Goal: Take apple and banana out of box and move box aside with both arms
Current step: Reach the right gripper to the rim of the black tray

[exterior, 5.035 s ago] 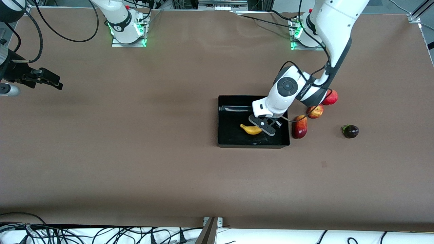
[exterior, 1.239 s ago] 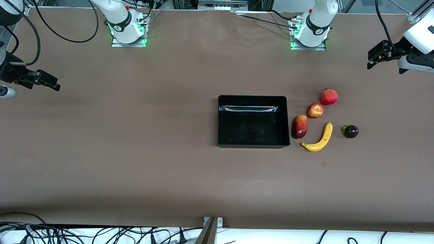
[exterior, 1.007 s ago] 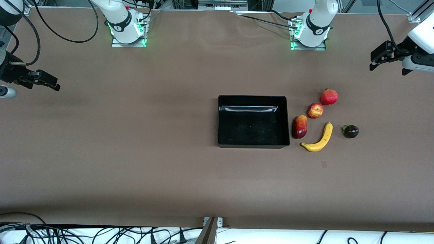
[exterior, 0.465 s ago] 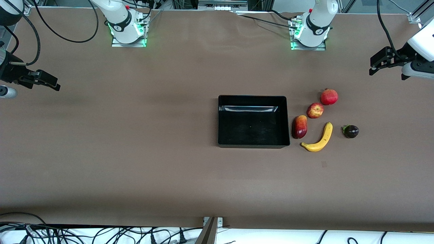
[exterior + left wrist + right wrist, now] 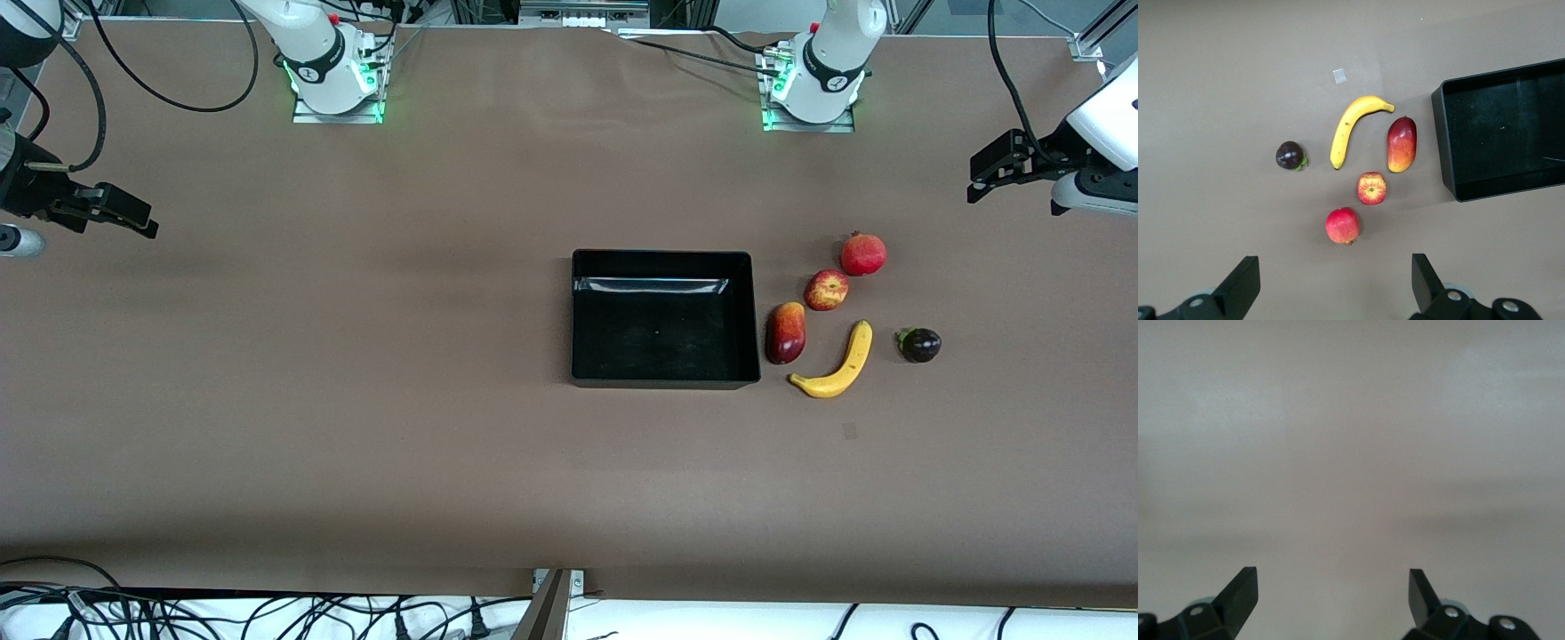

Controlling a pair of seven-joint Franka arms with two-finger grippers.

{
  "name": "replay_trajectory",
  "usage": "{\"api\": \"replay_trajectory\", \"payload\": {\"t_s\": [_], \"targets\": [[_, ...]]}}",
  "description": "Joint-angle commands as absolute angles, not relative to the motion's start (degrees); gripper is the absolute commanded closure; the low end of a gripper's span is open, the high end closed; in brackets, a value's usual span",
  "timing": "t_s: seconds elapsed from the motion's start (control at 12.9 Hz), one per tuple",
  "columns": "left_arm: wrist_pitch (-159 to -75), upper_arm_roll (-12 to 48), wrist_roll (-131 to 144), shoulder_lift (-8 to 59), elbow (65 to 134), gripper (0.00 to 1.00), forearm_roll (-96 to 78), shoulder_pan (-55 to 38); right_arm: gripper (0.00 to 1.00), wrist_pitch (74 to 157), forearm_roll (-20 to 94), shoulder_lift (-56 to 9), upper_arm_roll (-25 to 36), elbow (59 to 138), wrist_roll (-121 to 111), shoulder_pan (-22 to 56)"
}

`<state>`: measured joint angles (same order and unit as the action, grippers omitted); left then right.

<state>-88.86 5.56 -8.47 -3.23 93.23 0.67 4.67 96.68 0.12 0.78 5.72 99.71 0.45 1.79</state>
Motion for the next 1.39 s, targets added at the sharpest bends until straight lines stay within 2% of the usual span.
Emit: {"api": "replay_trajectory", "payload": {"t_s": [0.0, 0.23, 0.54, 0.93, 1.32], "targets": [[-88.3, 5.6, -8.7, -2.3, 91.5, 0.00, -0.6, 5.3, 0.00, 95.5, 0.1, 1.1, 4.1, 99.2, 1.0, 2.4], [-88.3, 5.6, -8.9, -2.2, 91.5, 0.00, -0.7, 5.9, 0.00, 91.9, 3.9, -5.0, 0.8, 99.1, 1.7, 5.9], [-88.3, 5.6, -9.0, -1.8, 91.5, 0.00, -0.7, 6.1, 0.00, 96.8, 9.7, -15.5, 0.2, 93.7, 3.4, 16.0], [-88.3, 5.6, -9.0, -1.8, 91.5, 0.00, -0.7, 6.1, 0.00, 116.6, 13.4, -30.0, 0.2, 85.9, 26.6, 30.5], [-88.3, 5.6, -9.0, -1.7, 91.4, 0.00, -0.7, 6.1, 0.00, 131.4, 14.0, -38.9, 0.2, 83.0, 32.3, 40.1]]}}
